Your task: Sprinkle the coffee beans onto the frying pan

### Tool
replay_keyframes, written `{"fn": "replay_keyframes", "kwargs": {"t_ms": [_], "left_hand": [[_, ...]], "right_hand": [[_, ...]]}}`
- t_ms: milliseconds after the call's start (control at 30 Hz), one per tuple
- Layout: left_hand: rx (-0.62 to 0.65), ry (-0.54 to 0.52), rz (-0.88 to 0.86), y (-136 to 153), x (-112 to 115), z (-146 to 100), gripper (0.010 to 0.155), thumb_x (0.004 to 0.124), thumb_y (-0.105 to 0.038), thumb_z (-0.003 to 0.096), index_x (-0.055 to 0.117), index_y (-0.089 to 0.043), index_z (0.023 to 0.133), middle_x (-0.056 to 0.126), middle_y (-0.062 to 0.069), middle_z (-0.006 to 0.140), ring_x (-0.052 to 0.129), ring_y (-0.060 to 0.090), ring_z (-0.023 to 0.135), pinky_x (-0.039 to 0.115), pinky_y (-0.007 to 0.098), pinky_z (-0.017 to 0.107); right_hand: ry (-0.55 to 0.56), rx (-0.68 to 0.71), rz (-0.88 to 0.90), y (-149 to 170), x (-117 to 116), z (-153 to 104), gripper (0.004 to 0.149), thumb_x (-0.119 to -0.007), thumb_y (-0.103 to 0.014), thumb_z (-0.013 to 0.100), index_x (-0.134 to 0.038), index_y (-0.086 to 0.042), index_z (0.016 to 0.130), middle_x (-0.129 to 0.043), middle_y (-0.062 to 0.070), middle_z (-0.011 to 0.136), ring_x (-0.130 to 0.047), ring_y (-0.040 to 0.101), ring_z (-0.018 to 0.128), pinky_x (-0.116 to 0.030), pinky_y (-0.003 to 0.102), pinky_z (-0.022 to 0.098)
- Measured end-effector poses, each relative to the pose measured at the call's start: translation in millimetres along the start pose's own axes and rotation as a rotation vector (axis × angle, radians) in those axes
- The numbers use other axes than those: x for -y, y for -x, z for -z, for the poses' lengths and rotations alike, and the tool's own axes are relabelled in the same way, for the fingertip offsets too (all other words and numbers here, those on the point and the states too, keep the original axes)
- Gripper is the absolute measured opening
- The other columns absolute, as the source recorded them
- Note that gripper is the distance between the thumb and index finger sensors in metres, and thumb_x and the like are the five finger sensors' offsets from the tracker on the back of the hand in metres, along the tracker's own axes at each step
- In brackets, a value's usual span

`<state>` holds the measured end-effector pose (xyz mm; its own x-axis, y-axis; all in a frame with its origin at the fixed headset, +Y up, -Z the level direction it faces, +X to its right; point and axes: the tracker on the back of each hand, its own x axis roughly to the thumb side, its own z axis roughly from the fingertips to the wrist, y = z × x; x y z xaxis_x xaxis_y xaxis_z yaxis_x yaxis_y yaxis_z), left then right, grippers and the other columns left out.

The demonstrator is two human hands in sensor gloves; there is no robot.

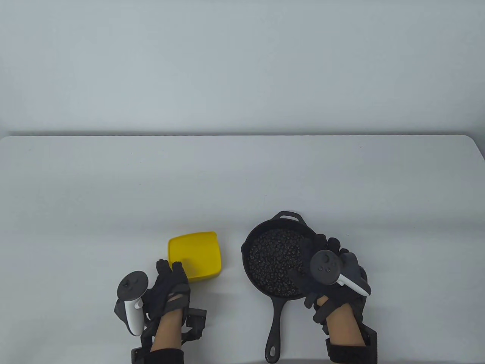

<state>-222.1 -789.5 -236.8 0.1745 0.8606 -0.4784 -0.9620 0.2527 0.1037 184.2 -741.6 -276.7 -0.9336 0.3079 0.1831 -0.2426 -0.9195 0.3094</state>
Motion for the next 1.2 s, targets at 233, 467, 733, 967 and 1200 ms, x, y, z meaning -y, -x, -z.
{"fn": "replay_keyframes", "kwargs": {"t_ms": [233,467,733,967,1200], "left_hand": [[0.063,-0.161,0.316,-22,-2,-13,0.073,0.057,-0.057,0.0551,0.023,-0.022,0.108,0.038,0.022,0.109,0.072,0.047,0.085,0.072,0.047,0.062],[0.308,-0.294,0.719,-57,23,-38,0.078,0.063,-0.063,0.0511,0.017,-0.037,0.108,0.019,0.007,0.116,0.037,0.04,0.109,0.039,0.052,0.082],[0.478,-0.136,0.991,-62,71,-46,0.078,0.063,-0.07,0.0416,0.018,-0.057,0.104,0.0,-0.022,0.115,-0.004,0.016,0.116,-0.001,0.045,0.081],[0.414,-0.088,0.992,-57,78,-37,0.078,0.059,-0.072,0.0407,0.018,-0.055,0.105,0.0,-0.018,0.115,-0.006,0.017,0.114,-0.001,0.046,0.08],[0.404,-0.076,0.975,-56,76,-34,0.078,0.059,-0.071,0.0413,0.02,-0.053,0.106,0.003,-0.018,0.116,-0.003,0.02,0.114,0.0,0.048,0.079]], "right_hand": [[0.012,-0.009,0.001,-1,0,-1,0.084,-0.058,-0.058,0.061,-0.007,-0.01,0.109,0.014,0.017,0.098,0.015,0.046,0.083,0.006,0.056,0.048],[0.011,-0.014,-0.006,-1,-1,0,0.084,-0.058,-0.058,0.061,-0.007,-0.011,0.109,0.014,0.017,0.098,0.016,0.046,0.083,0.007,0.056,0.048],[0.005,-0.021,-0.018,-2,-5,-1,0.084,-0.057,-0.058,0.061,-0.006,-0.01,0.109,0.014,0.017,0.098,0.016,0.046,0.082,0.007,0.056,0.048],[-0.002,-0.02,-0.004,-2,-8,-1,0.084,-0.057,-0.058,0.061,-0.007,-0.011,0.109,0.014,0.018,0.098,0.016,0.046,0.082,0.007,0.056,0.048],[0.0,-0.018,-0.003,-5,-9,-1,0.084,-0.057,-0.058,0.061,-0.006,-0.011,0.109,0.014,0.018,0.098,0.016,0.046,0.082,0.007,0.056,0.048]]}}
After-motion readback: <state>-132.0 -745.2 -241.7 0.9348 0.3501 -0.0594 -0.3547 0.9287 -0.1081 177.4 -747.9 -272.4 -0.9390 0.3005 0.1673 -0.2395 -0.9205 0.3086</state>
